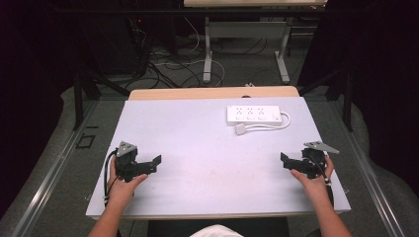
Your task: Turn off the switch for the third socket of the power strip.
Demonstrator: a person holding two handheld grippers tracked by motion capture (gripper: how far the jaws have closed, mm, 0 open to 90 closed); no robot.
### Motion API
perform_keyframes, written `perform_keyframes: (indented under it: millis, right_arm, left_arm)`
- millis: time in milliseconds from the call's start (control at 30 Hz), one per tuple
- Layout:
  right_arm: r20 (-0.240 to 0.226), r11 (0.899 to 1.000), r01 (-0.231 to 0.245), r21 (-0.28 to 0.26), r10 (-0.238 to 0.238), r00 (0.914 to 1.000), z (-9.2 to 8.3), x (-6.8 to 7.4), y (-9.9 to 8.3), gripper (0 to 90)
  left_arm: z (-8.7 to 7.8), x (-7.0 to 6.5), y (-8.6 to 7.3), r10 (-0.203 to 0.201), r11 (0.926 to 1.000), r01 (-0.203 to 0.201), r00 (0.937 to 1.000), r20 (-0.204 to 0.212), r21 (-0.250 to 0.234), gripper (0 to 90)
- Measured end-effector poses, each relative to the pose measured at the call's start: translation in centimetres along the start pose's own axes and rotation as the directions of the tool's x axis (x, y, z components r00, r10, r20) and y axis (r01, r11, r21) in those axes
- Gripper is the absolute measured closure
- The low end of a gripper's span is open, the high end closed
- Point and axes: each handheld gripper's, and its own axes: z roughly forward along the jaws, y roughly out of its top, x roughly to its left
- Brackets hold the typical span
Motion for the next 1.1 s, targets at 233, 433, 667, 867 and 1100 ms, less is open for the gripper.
perform_keyframes:
  millis: [233, 433, 667, 867, 1100]
  right_arm:
    - [0.015, 1.000, -0.009, -0.010, 0.010, 0.9998, 0.2, -0.1, 0.0, 0.0]
    - [0.000, 1.000, 0.016, 0.003, -0.016, 0.9999, 0.5, 0.1, 0.1, 0.3]
    - [-0.003, 0.999, 0.041, 0.002, -0.041, 0.9991, 0.7, 0.2, 0.4, 2.2]
    - [-0.004, 0.999, 0.049, 0.006, -0.049, 0.9988, 0.8, 0.5, 0.8, 4.9]
    - [-0.014, 0.998, 0.060, 0.013, -0.060, 0.9981, 0.7, 1.0, 1.7, 8.0]
  left_arm:
    - [0.3, 0.2, -0.1, 0.000, 0.9999, 0.000, 1.0000, -0.001, 0.016, 0.2]
    - [0.1, 0.1, -0.3, 0.002, 0.9998, -0.001, 1.0000, -0.007, 0.019, 0.2]
    - [-0.1, 0.2, -0.3, 0.002, 0.9999, -0.002, 0.9999, -0.012, 0.014, 0.3]
    - [-0.3, 0.2, -0.4, -0.009, 0.9999, 0.009, 0.9999, -0.012, 0.009, 0.3]
    - [-0.5, 0.3, -0.5, -0.001, 1.0000, 0.001, 0.9999, -0.017, 0.008, 0.4]
